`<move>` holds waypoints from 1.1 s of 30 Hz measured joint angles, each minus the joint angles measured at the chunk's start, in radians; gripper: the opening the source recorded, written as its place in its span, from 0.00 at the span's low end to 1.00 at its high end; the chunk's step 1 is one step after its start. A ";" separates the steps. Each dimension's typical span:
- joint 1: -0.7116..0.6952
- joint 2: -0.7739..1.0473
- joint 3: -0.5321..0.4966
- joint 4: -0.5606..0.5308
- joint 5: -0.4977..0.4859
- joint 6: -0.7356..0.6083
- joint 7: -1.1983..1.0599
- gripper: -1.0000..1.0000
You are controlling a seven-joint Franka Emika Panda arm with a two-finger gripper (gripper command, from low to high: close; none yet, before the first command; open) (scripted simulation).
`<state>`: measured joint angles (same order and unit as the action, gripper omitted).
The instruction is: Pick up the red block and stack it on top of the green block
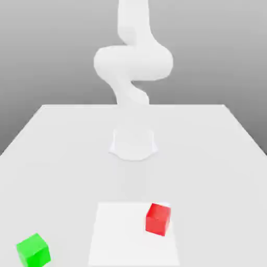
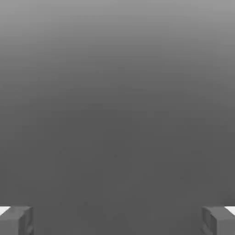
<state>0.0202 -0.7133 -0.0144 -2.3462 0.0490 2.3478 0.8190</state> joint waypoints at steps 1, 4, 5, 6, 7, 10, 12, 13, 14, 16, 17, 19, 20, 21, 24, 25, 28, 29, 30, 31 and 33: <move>0.010 0.042 -0.005 -0.021 0.022 0.023 0.010 0.50; 0.033 0.162 -0.007 -0.081 0.080 0.085 0.041 0.50; 0.040 0.200 -0.005 -0.100 0.096 0.105 0.053 0.50; 0.046 0.238 -0.001 -0.119 0.110 0.124 0.065 0.50; 0.051 0.276 0.005 -0.138 0.123 0.144 0.079 0.50; 0.062 0.387 0.027 -0.196 0.148 0.204 0.130 0.50; 0.062 0.460 0.049 -0.234 0.153 0.246 0.173 0.50; 0.063 0.496 0.058 -0.254 0.149 0.267 0.199 0.50; 0.063 0.531 0.069 -0.273 0.141 0.289 0.228 0.50; 0.061 0.601 0.086 -0.313 0.108 0.333 0.297 0.50; 0.053 0.635 0.099 -0.333 0.084 0.355 0.337 0.50; 0.057 0.701 0.098 -0.373 0.008 0.400 0.438 0.50; 0.064 0.731 0.092 -0.384 -0.027 0.422 0.478 0.50; 0.065 0.761 0.085 -0.388 -0.048 0.446 0.501 0.50; 0.076 0.850 0.068 -0.380 -0.084 0.521 0.532 0.50; 0.079 0.880 0.063 -0.376 -0.091 0.546 0.537 0.50; 0.090 0.967 0.049 -0.366 -0.103 0.620 0.549 0.00; 0.090 0.967 0.049 -0.366 -0.103 0.620 0.549 0.00; 0.090 0.967 0.049 -0.366 -0.104 0.620 0.549 0.00; 0.089 0.967 0.049 -0.366 -0.104 0.620 0.550 0.00; 0.089 0.968 0.050 -0.366 -0.105 0.621 0.551 0.00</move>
<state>0.1095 0.2542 0.0351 -2.7123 -0.0564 2.9692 1.3700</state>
